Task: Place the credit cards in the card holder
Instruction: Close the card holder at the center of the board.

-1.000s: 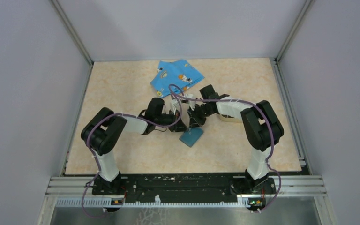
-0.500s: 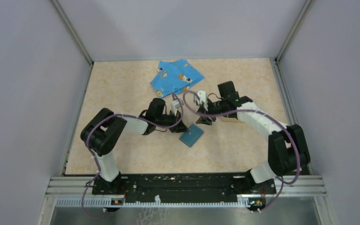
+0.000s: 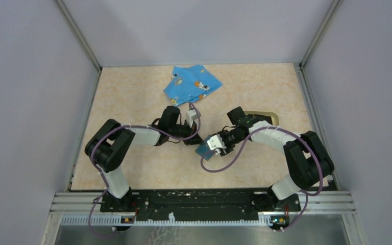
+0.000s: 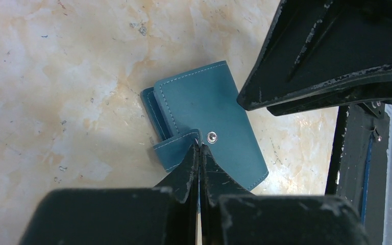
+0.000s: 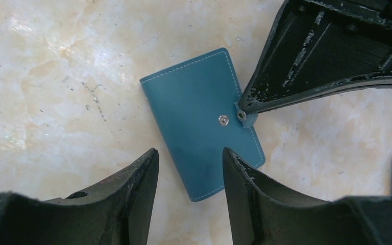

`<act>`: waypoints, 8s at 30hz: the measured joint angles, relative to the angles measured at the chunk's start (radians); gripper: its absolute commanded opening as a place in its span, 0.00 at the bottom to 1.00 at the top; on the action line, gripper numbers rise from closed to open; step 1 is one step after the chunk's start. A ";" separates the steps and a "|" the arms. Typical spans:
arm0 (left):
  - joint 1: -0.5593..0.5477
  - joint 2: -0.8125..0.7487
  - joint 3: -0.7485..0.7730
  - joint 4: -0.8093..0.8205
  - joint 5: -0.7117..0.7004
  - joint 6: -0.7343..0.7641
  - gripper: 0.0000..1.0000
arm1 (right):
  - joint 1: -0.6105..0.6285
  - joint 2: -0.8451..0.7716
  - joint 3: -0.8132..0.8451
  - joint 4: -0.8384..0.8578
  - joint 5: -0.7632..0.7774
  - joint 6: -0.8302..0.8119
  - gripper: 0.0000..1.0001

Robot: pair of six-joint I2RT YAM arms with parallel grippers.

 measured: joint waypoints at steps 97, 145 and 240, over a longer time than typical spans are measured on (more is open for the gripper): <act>-0.070 0.011 0.096 -0.187 -0.019 0.150 0.00 | 0.045 0.116 0.068 0.057 0.055 0.129 0.06; -0.088 0.009 0.141 -0.299 -0.035 0.225 0.11 | 0.045 0.116 0.068 0.071 0.055 0.161 0.16; -0.014 0.010 0.021 -0.118 0.080 0.024 0.07 | 0.214 0.110 0.132 -0.056 0.296 -0.103 0.00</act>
